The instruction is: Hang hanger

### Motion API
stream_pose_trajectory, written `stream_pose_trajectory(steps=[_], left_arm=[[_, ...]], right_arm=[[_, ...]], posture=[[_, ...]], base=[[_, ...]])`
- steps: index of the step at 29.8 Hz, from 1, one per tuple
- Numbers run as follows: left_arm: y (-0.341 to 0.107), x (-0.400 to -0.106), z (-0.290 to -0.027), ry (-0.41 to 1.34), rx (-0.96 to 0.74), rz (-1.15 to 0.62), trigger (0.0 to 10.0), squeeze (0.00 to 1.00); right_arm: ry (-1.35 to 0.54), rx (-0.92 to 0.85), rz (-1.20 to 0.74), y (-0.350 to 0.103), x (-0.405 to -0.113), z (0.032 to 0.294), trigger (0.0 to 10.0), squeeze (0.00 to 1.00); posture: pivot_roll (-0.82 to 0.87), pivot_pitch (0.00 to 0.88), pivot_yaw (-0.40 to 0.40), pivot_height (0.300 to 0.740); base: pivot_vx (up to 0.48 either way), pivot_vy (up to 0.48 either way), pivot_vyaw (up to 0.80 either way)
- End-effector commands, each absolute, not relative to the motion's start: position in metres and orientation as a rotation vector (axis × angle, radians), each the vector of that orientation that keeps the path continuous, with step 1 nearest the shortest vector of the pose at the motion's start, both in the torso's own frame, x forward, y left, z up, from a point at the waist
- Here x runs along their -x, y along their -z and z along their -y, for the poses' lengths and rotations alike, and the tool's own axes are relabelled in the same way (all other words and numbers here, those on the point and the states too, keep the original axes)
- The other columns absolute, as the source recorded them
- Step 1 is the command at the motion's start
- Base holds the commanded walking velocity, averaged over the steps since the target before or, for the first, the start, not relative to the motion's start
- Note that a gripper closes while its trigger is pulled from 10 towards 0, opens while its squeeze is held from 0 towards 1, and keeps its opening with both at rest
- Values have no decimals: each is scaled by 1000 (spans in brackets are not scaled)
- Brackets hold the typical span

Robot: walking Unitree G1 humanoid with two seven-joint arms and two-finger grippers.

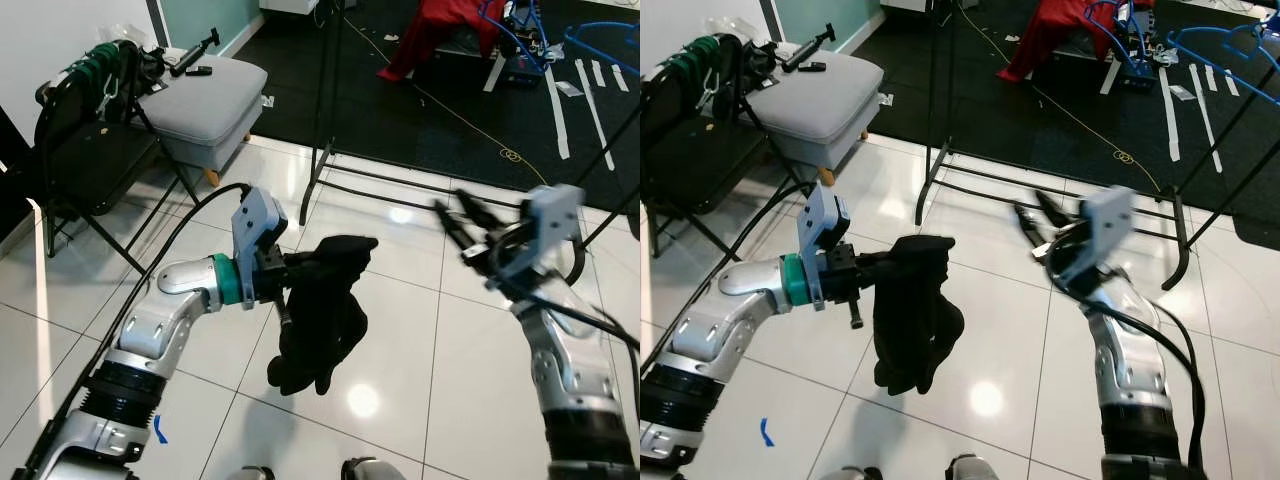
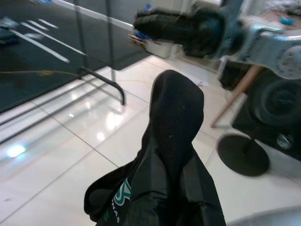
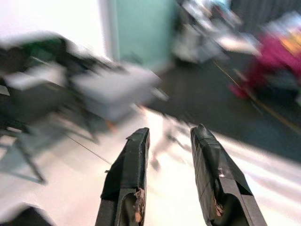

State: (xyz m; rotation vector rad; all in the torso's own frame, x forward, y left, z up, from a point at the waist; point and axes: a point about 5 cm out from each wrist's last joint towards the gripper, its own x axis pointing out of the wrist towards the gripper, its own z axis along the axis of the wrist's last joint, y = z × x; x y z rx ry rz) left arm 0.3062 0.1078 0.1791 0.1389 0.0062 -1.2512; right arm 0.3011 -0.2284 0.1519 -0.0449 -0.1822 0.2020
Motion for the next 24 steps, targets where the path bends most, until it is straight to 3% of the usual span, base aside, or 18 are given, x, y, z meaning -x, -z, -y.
stream_pose_trajectory(steps=[1, 6, 9, 10, 12, 18, 24], left_arm=[[-183, -301, -103, 1317, -142, 11, 0, 0], [-189, -299, -98, 1416, -230, 48, 0, 0], [-186, -304, -98, 1418, -487, 61, 0, 0], [-186, -304, -98, 1418, -487, 61, 0, 0], [-187, -311, -99, 1371, -646, 125, 0, 0], [-194, -312, -98, 1381, -668, 210, 0, 0], [-193, -317, -95, 1372, -797, 259, 0, 0]], right_arm=[[-115, 50, 89, -133, -297, 234, 10000, 0], [-63, 177, -192, -76, -284, 227, 10000, 0], [-162, 315, -356, -44, -274, 215, 10000, 0], [-162, 315, -356, -44, -274, 215, 10000, 0], [-117, 266, -364, -39, -272, 213, 10000, 0], [-68, 268, -327, -41, -272, 211, 10000, 0], [-1, 273, -299, -41, -273, 212, 10000, 0]], posture=[[-88, 45, 48, 740], [-77, 41, 49, 740], [-71, 41, 53, 740], [-71, 41, 53, 740], [-71, 39, 58, 740], [-77, 39, 63, 740], [-76, 35, 70, 740]], base=[[0, 0, 0], [0, 0, 0], [0, 0, 0], [0, 0, 0], [0, 0, 0], [0, 0, 0], [0, 0, 0]])
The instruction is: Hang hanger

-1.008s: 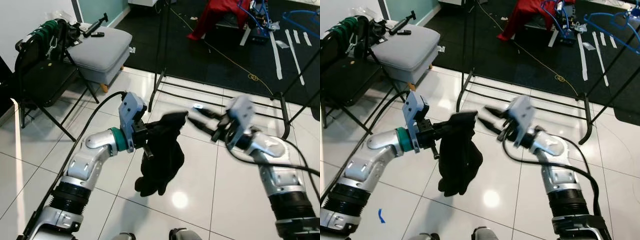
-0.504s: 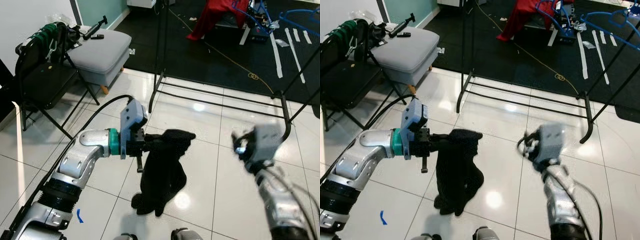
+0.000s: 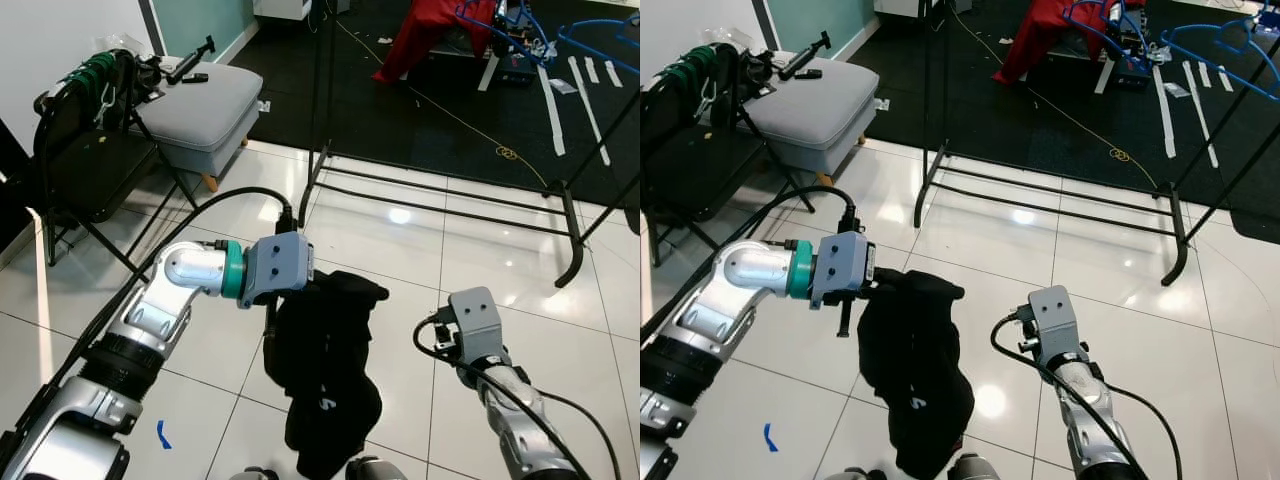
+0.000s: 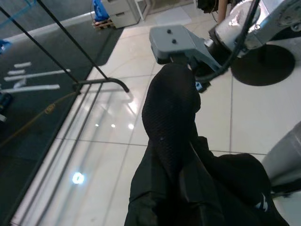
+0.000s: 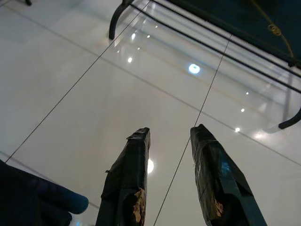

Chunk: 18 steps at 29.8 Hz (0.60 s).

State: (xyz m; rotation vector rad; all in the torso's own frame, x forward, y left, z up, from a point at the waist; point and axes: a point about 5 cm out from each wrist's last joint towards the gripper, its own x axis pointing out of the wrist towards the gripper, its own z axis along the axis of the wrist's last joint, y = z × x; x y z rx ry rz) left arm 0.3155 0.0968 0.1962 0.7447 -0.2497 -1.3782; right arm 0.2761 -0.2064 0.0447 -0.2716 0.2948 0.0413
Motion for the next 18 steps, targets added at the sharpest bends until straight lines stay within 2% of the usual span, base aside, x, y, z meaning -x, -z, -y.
stream_pose_trajectory(steps=[1, 2, 8, 18], left_arm=[[-193, -317, -95, 1372, -797, 259, 0, 0], [-193, -323, -96, 1315, -898, 314, 0, 0], [-199, -328, -96, 1259, -1048, 431, 0, 0], [-191, -330, -97, 1221, -1053, 473, 0, 0]], right_arm=[[-1, 273, -299, -41, -273, 212, 10000, 0], [60, 290, -269, -45, -275, 218, 10000, 0], [141, 313, -204, -54, -278, 226, 10000, 0], [121, 357, -178, -55, -281, 219, 10000, 0]], posture=[[-76, 35, 70, 740], [-75, 35, 71, 740], [-71, 34, 70, 740], [-72, 36, 63, 740]], base=[[0, 0, 0], [0, 0, 0], [0, 0, 0], [0, 0, 0]])
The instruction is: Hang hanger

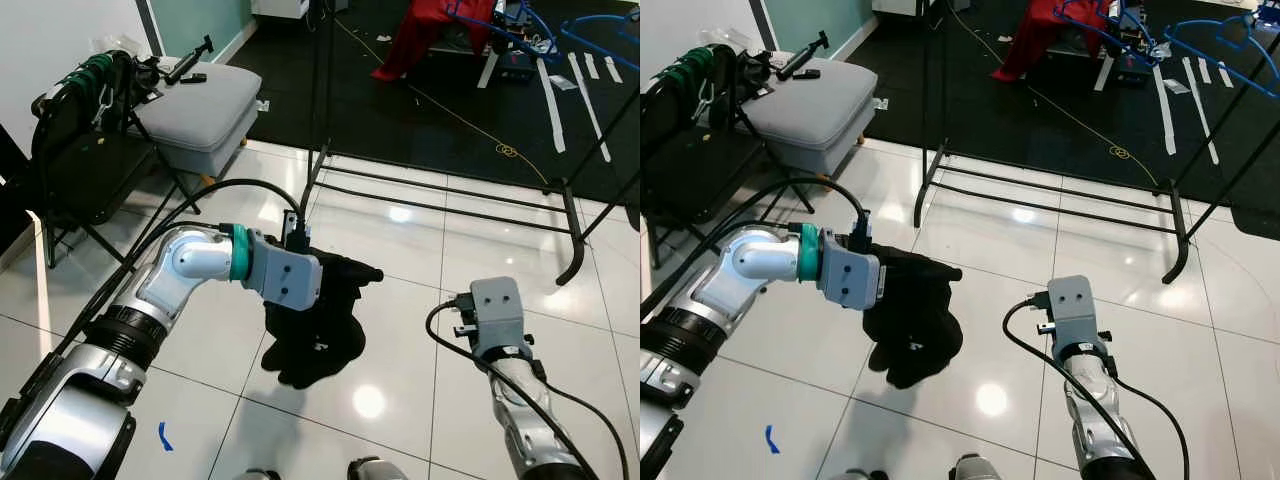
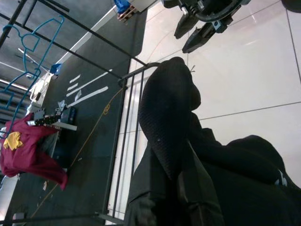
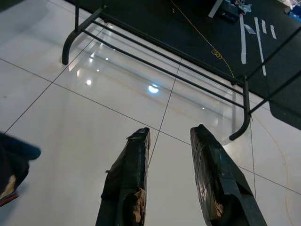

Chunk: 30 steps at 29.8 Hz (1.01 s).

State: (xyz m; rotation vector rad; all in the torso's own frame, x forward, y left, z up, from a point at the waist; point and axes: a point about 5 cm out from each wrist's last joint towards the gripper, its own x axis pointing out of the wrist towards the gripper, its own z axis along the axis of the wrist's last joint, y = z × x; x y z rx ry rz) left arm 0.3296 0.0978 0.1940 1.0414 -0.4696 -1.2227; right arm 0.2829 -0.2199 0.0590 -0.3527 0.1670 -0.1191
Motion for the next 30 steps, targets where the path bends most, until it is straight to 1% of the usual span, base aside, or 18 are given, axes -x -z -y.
stream_pose_trajectory(steps=[1, 2, 4, 5, 6, 7, 8, 9, 10, 12, 14, 18, 19, 20, 24, 27, 29, 30], left_arm=[[-185, -337, -100, 1154, -972, 394, 0, 0], [-180, -342, -102, 1107, -912, 333, 0, 0], [-155, -360, -112, 866, -518, 28, 0, 0], [-144, -362, -114, 797, -379, -68, 0, 0], [-144, -362, -114, 797, -379, -68, 0, 0], [-132, -364, -117, 678, -215, -155, 1725, 0], [-121, -365, -119, 584, -107, -210, 7020, 0], [-111, -364, -122, 515, -58, -255, 7020, 0], [-100, -360, -124, 447, -43, -286, 10000, 0], [-93, -357, -125, 415, -49, -298, 10000, 0], [-83, -354, -128, 323, -21, -340, 10000, 0], [-81, -350, -133, 263, -4, -310, 10000, 0], [-82, -345, -137, 213, 76, -310, 10000, 0], [-83, -343, -138, 200, 97, -307, 10000, 0], [-83, -336, -131, 237, 105, -309, 10000, 0], [-87, -336, -129, 246, 86, -264, 10000, 0], [-94, -337, -125, 260, 66, -208, 10000, 0], [-98, -337, -121, 263, 58, -183, 10000, 0]], right_arm=[[131, 316, -185, -54, -282, 218, 10000, 0], [139, 284, -190, -53, -282, 217, 10000, 0], [216, 88, -224, -50, -285, 220, 10000, 0], [236, 21, -233, -50, -286, 219, 10000, 0], [236, 21, -233, -50, -286, 219, 10000, 0], [236, 1, -227, -52, -287, 217, 10000, 0], [218, -22, -224, -53, -290, 213, 10000, 0], [206, -30, -233, -53, -291, 210, 10000, 0], [187, -20, -233, -54, -293, 205, 10000, 0], [177, -13, -233, -54, -294, 203, 10000, 0], [150, 27, -228, -55, -296, 198, 10000, 0], [154, 53, -209, -58, -298, 195, 10000, 0], [135, 50, -221, -59, -300, 192, 10000, 0], [130, 51, -223, -60, -300, 192, 10000, 0], [103, 97, -167, -70, -303, 190, 10000, 0], [124, 90, -146, -75, -304, 192, 10000, 0], [123, 31, -149, -78, -304, 192, 10000, 0], [115, 52, -146, -80, -304, 192, 10000, 0]], posture=[[-72, 35, 63, 740], [-72, 35, 63, 740], [-76, 40, 76, 740], [-77, 42, 77, 740], [-77, 42, 77, 740], [-76, 46, 80, 740], [-75, 47, 81, 740], [-73, 51, 82, 740], [-72, 56, 77, 740], [-72, 58, 75, 740], [-72, 63, 69, 740], [-69, 67, 46, 740], [-71, 70, 34, 740], [-71, 70, 34, 740], [-86, 73, 31, 740], [-94, 74, 32, 740], [-95, 76, 31, 740], [-94, 82, 31, 740]], base=[[0, 0, 0], [0, 0, 0], [0, 0, 0], [0, 0, 0], [0, 0, 0], [0, 0, 0], [0, 0, 0], [0, 0, 0], [0, 0, 0], [0, 0, 0], [0, 0, 0], [0, 0, 0], [0, 0, 0], [0, 0, 0], [0, 0, 0], [0, 0, 0], [0, 0, 0], [0, 0, 0]])
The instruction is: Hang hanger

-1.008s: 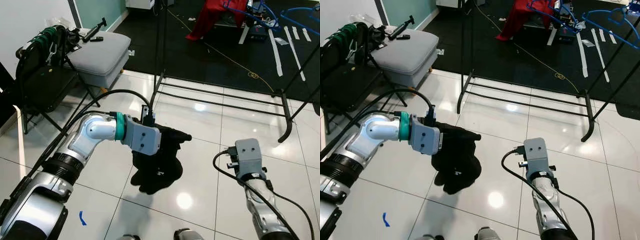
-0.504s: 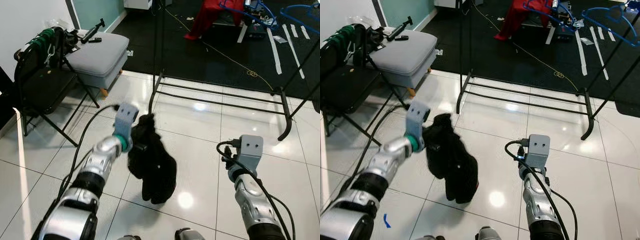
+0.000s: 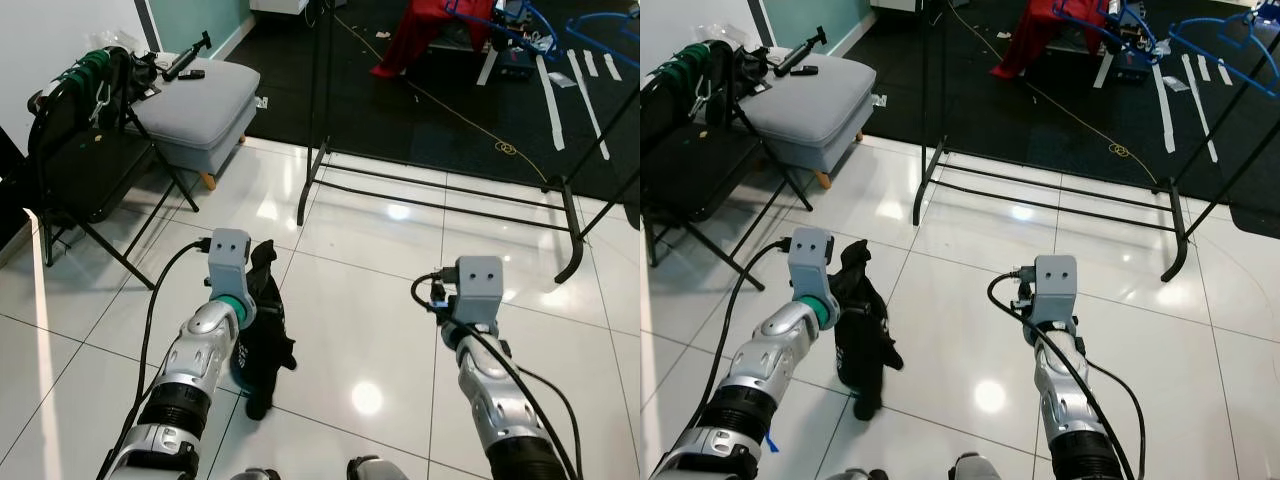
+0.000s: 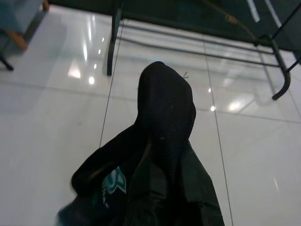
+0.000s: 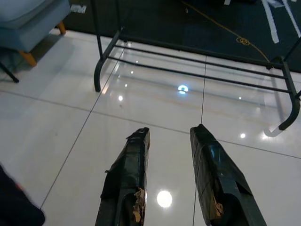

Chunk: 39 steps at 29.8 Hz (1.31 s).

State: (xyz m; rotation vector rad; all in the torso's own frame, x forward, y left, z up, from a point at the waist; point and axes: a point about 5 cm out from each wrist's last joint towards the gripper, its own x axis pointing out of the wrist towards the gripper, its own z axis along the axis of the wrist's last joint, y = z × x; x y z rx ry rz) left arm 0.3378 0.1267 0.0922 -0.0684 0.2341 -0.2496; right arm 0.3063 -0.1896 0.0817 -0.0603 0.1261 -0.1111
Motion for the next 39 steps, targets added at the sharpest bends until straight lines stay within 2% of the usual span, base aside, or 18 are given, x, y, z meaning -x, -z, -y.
stream_pose_trajectory(steps=[1, 11, 27, 39], left_arm=[[-101, -338, -120, 257, 52, -167, 10000, 0], [-114, -331, -109, 313, 24, -119, 10000, 0], [-125, -330, -104, 338, 44, -71, 10000, 0], [-128, -332, -104, 352, 39, -62, 10000, 0]], right_arm=[[102, 84, -138, -81, -304, 191, 10000, 0], [83, 82, -100, -84, -303, 185, 10000, 0], [90, 51, -62, -89, -301, 182, 10000, 0], [86, 23, -52, -88, -297, 179, 10000, 0]], posture=[[-94, 82, 31, 740], [-87, 84, 32, 740], [-91, 63, 30, 740], [-89, 40, 33, 740]], base=[[0, 0, 0], [0, 0, 0], [328, 0, 0], [348, 0, -800]])
